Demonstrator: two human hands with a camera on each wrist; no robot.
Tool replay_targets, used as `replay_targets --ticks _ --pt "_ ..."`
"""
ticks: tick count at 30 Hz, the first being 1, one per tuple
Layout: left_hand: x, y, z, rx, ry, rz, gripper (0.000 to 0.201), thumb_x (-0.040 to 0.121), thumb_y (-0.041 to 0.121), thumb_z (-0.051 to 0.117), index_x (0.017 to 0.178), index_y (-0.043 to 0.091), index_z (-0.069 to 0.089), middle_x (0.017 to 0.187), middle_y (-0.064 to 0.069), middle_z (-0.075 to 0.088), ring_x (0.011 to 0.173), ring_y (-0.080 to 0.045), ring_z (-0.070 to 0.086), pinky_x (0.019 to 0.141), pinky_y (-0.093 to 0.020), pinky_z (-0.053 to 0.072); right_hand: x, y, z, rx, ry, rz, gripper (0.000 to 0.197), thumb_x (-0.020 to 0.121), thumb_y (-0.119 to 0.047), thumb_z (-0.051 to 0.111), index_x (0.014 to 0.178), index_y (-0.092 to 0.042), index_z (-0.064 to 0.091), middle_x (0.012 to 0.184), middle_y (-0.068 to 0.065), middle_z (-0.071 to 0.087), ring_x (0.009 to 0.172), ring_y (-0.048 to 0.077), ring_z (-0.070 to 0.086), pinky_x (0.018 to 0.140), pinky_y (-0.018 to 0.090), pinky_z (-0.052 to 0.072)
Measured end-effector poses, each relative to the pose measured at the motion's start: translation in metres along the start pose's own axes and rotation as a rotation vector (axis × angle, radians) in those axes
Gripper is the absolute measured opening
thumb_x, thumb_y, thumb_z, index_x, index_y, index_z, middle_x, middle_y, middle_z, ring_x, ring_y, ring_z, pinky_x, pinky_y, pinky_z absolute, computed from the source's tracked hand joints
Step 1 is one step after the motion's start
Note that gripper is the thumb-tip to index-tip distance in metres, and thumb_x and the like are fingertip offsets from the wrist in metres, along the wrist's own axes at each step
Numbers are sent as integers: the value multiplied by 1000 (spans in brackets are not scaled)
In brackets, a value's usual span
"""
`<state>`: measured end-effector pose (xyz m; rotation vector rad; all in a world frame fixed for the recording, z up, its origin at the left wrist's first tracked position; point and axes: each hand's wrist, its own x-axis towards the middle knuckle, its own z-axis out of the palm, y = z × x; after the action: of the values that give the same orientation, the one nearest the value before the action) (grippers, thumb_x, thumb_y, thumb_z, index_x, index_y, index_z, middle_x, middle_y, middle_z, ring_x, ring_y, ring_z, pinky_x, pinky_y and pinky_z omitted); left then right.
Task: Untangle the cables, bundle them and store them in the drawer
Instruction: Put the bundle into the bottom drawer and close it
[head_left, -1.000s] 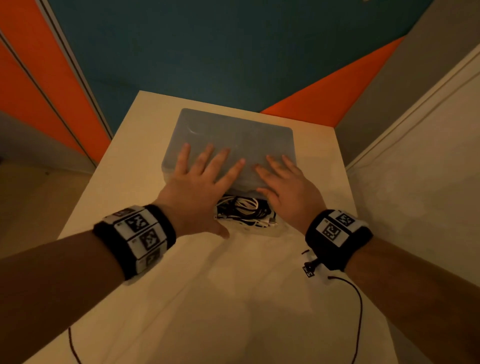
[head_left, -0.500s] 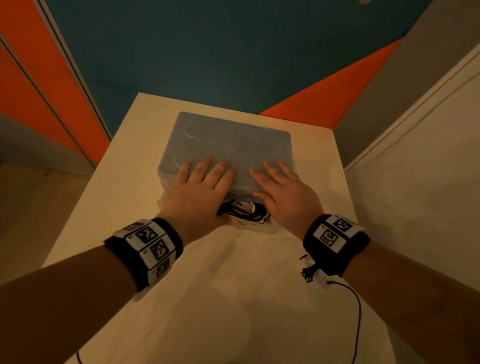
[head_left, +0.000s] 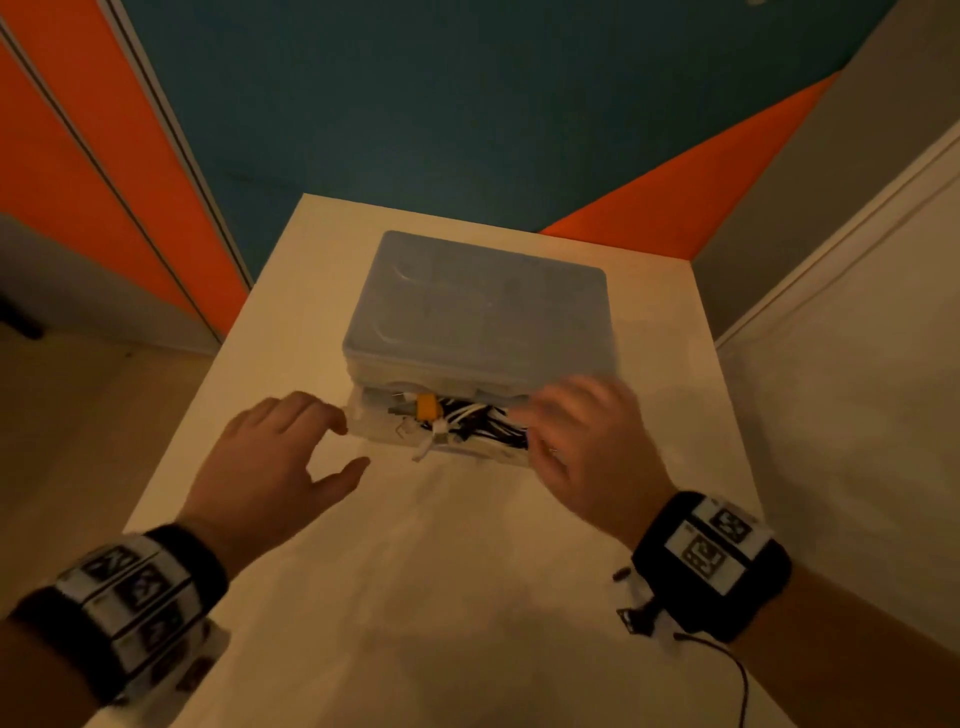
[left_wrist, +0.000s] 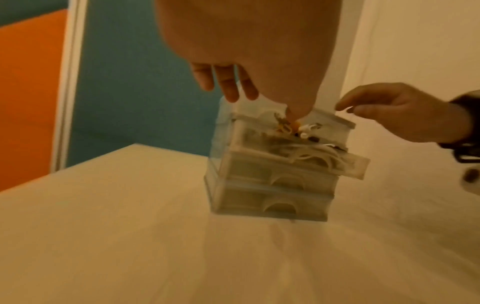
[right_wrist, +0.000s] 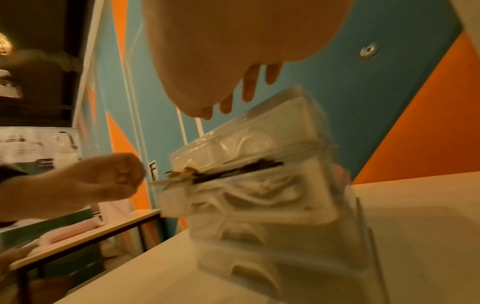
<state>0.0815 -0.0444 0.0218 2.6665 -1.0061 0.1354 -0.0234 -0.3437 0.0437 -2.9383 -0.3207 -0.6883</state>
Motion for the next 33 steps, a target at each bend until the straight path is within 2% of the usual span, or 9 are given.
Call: replay_targets --ticks 3,6,13,17,19,23,27,30,33 --pt "3 -7 15 28 -48 8 45 83 57 56 112 23 58 109 0 62 88 -27 61 75 -41 52 4 -25 19 57 -139 -108 18 88 -27 57 103 -28 69 92 -7 63 87 21 58 80 37 41" --pt "19 -7 26 51 -51 31 50 80 46 72 123 24 58 116 -2 63 92 -30 62 74 -41 54 17 -40 38 44 -206 -128 18 90 -30 58 106 -28 67 88 -7 61 79 20 59 72 36 47" --pt "30 -13 34 -45 -14 61 11 81 27 76 91 22 74 87 5 71 75 -28 61 62 -36 55 46 -59 57 103 -210 -7 6 92 -30 63 93 -28 68 75 -5 59 64 20 59 51 32 47" --pt "26 -11 31 -119 15 120 16 76 13 82 90 18 76 86 2 73 74 -29 66 66 -33 57 55 -66 59 36 -233 45 5 90 -25 64 87 -29 66 69 -5 59 58 19 59 45 26 37" --pt "25 -10 30 -140 -2 127 19 76 11 82 93 17 77 88 2 74 75 -29 68 69 -34 58 59 -69 59 31 -280 87 12 81 -14 66 83 -25 64 68 -4 59 57 22 60 46 24 29" --pt "24 -11 30 -177 -9 115 18 76 12 82 94 16 77 89 2 74 76 -29 68 66 -34 58 73 -79 59 -39 -364 125 18 70 -14 75 73 -22 60 66 -3 60 51 24 62 46 24 26" --pt "23 -14 29 -202 -29 78 15 82 16 76 98 18 76 93 2 72 81 -29 67 68 -35 57 77 -79 62 -15 -391 50 12 84 -15 64 91 -21 56 80 -1 62 63 26 64 48 29 29" --pt "20 -14 27 -218 -27 65 14 84 18 75 97 20 76 92 3 71 79 -26 68 66 -32 55 69 -71 59 75 -336 62 11 94 -25 55 99 -20 46 69 1 62 53 25 60 42 28 34" --pt "17 -11 27 -241 -20 50 13 84 18 75 97 20 75 93 3 71 74 -25 68 61 -31 54 60 -64 64 168 -293 111 11 99 -36 45 102 -25 48 72 -1 64 59 23 61 46 33 47"
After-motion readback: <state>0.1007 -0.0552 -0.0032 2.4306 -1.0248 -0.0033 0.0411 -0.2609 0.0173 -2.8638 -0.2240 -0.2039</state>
